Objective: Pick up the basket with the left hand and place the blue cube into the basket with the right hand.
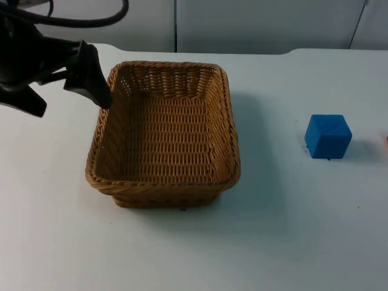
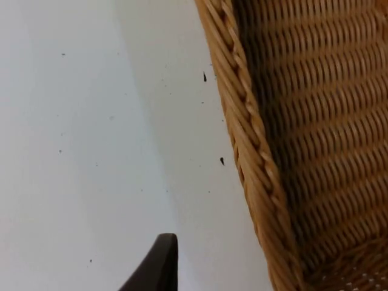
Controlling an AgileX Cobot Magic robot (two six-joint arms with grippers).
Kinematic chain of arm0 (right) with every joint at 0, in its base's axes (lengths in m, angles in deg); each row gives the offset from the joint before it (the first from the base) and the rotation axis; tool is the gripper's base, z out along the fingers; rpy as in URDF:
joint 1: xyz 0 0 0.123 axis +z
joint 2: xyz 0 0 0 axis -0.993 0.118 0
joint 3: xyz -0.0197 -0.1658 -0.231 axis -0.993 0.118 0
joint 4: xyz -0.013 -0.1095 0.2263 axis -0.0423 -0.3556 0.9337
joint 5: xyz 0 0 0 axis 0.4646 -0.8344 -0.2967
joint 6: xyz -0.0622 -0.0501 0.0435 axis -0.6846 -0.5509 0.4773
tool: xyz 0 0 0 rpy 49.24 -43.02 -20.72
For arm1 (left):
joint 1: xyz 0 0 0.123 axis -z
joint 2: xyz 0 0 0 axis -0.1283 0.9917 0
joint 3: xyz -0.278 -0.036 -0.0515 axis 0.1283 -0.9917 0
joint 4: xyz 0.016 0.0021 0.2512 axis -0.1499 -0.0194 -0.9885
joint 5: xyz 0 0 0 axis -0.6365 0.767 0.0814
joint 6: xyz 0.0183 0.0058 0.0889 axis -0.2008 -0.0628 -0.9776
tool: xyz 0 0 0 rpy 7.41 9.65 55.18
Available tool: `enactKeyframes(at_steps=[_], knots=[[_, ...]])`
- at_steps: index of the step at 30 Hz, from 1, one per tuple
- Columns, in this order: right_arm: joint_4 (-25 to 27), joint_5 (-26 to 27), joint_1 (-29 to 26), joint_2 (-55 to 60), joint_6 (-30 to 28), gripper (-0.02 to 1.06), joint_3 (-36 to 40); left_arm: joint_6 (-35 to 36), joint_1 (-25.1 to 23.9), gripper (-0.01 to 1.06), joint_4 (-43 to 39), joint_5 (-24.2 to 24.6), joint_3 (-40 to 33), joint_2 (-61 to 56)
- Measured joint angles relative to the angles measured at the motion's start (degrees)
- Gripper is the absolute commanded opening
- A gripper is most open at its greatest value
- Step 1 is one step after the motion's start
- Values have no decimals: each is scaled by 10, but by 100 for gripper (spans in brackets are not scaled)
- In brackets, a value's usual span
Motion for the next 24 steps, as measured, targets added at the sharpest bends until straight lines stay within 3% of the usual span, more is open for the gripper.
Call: enactKeyframes(at_steps=[24], knots=[[-2,0,0,0,0,105,0,0,15,101,21,38,116,191]])
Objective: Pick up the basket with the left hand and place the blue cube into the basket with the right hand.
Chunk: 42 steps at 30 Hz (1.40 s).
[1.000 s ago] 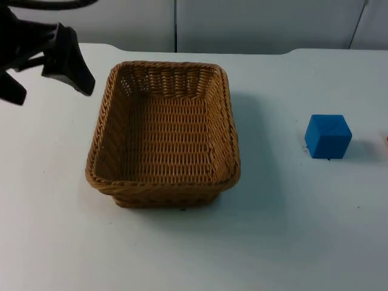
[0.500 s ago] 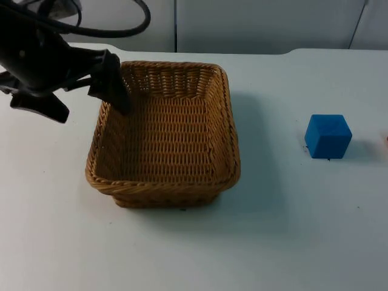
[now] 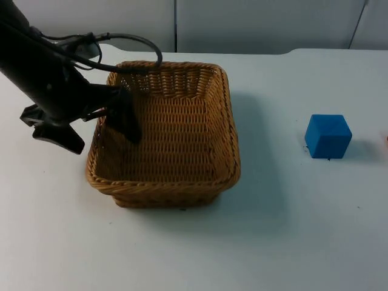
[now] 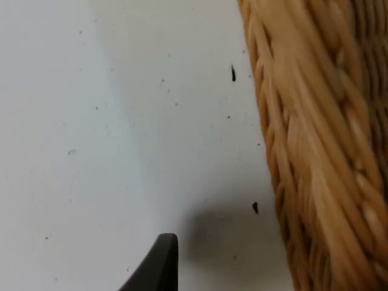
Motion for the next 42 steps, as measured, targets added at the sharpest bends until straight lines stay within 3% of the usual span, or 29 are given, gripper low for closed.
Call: enactKeyframes(at_steps=[4,6,7,11,12,21,32,42], knots=[[0,0,0,0,0,105,0,0,0,88,0,0,0,9],[0,0,0,0,0,105,0,0,0,69,1,0,1,12],[0,0,0,0,0,105,0,0,0,69,2,0,1,14],[0,0,0,0,0,105,0,0,0,38,6,0,3,20],[0,0,0,0,0,105,0,0,0,38,7,0,4,20],[0,0,0,0,1,105,0,22,0,3,33,-16,4,20],[0,0,0,0,1,104,0,74,0,0,25,-16,4,3],[0,0,0,0,1,104,0,119,0,0,16,-13,-56,-138]])
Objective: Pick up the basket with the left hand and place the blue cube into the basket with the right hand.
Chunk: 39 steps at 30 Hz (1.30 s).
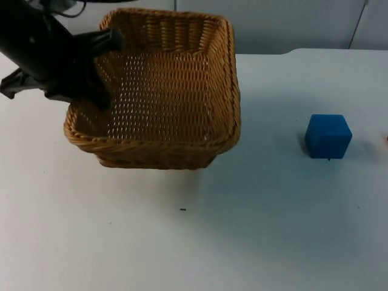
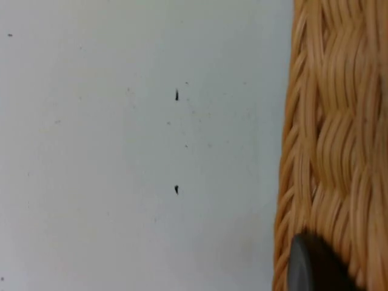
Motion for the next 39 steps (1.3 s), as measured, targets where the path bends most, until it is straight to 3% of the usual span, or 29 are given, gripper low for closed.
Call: enactKeyframes(at_steps=[7,18,28,39], knots=[[0,0,0,0,0,104,0,-1,0,0,-1,-17,-133,-156],[0,0,0,0,0,104,0,-2,0,0,-1,-21,-260,-304],[0,-6,0,36,0,104,-30,1,0,0,4,-16,-273,-300],[1,68,0,310,-33,104,-157,1,0,0,12,-16,-273,-293]])
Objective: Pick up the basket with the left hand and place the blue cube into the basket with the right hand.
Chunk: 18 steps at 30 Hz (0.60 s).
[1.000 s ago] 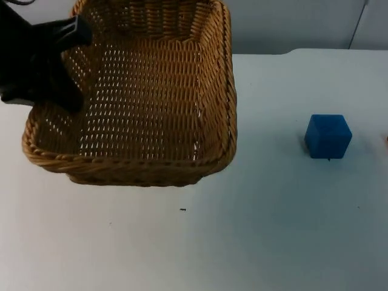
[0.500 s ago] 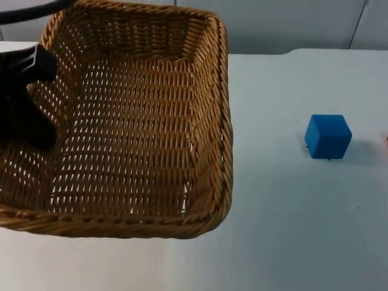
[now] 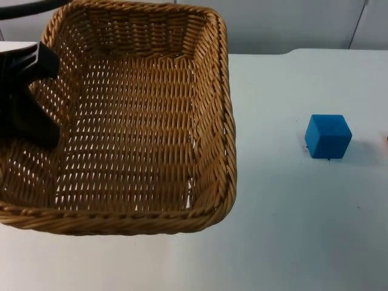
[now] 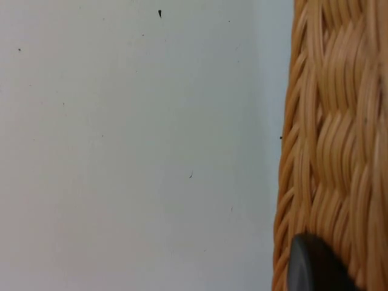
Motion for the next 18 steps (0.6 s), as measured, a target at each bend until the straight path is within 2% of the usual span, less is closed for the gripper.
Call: enactKeyframes(at_steps=[3,4,6,8,9,12,18], knots=[[15,35,0,94,-12,104,-38,0,0,0,2,0,0,9],[15,35,0,94,-12,104,-38,0,0,0,2,0,0,9],[46,56,0,155,-36,104,-64,0,0,0,2,0,0,11],[104,76,0,234,-91,104,-98,0,0,0,4,-1,0,12],[104,76,0,234,-91,104,-98,0,0,0,4,-1,0,12],[152,86,0,321,-134,104,-132,0,0,0,4,-2,0,13],[162,93,2,440,-147,104,-170,0,0,0,4,-4,0,13]])
